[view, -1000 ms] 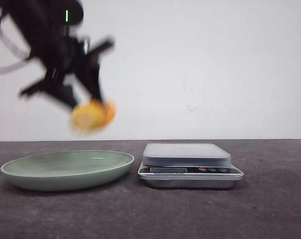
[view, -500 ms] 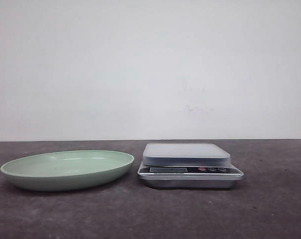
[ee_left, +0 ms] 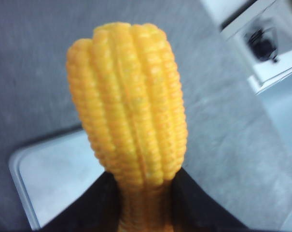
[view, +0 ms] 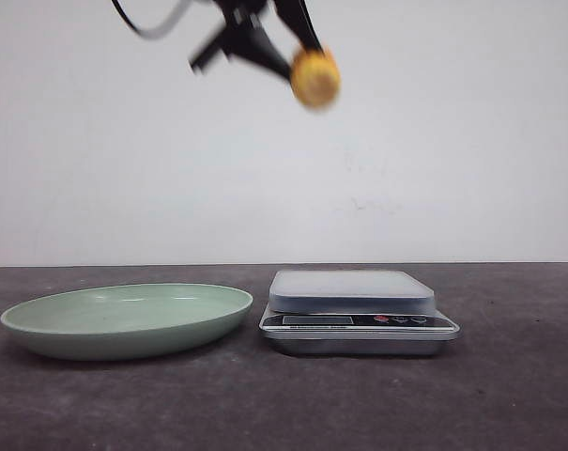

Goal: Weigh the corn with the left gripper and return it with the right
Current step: 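Lift the corn with the left gripper and carry it over the scale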

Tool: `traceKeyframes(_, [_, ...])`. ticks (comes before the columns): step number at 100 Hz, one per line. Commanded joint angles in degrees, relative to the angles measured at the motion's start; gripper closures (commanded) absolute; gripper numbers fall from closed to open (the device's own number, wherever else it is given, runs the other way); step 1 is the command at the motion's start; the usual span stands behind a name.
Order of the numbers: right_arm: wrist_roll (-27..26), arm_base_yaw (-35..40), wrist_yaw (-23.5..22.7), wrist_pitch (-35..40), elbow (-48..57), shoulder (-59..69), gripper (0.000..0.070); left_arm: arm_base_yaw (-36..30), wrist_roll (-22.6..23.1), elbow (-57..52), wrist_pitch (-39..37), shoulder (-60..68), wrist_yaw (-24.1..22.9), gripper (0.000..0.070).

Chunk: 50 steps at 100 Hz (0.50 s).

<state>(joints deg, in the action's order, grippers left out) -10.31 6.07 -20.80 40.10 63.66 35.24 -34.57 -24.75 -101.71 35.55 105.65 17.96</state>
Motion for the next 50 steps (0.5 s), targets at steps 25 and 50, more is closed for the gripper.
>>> traceKeyframes(25, [0.22, 0.17, 1.18, 2.93, 0.66, 0.26, 0.0046, -1.68, -4.5, -1.05, 3.28, 13.42, 1.27, 0.0689])
traceKeyframes(50, [0.24, 0.17, 2.62, 4.55, 0.66, 0.24, 0.0046, -2.95, -5.11, -1.05, 3.65, 18.29, 1.16, 0.0689])
